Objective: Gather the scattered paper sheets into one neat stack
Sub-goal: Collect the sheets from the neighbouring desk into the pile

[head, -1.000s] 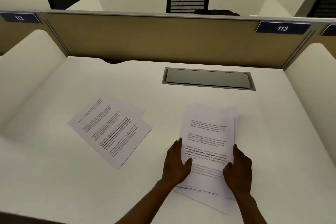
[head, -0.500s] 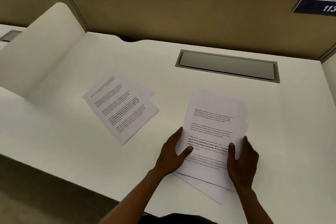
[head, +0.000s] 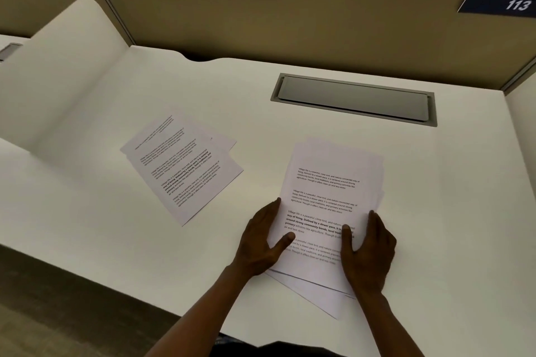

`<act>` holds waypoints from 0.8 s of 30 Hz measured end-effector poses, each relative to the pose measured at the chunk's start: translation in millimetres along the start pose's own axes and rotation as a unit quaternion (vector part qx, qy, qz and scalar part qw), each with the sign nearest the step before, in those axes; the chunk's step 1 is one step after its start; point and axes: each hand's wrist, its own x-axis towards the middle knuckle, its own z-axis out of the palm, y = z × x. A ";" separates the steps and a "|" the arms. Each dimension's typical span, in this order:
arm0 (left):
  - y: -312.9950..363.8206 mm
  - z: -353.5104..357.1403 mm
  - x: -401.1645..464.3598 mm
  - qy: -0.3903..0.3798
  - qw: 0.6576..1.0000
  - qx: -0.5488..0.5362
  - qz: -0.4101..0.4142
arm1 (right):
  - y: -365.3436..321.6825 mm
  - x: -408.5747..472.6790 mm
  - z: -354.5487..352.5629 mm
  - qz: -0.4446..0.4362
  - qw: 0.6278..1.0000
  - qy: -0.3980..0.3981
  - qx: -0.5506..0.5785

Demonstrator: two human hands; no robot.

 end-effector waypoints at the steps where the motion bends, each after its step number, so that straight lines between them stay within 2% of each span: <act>1: -0.7 1.0 0.1 0.002 1.000 0.003 0.001 | 0.3 0.4 0.4 -0.003 1.000 -0.002 -0.005; 11: -8.8 4.1 -0.1 0.012 0.999 0.039 0.031 | 0.6 -2.0 1.4 -0.003 1.000 -0.010 -0.016; 24: -6.9 4.4 -0.4 0.009 0.998 0.053 0.024 | -0.2 0.4 1.7 -0.009 1.000 -0.005 -0.018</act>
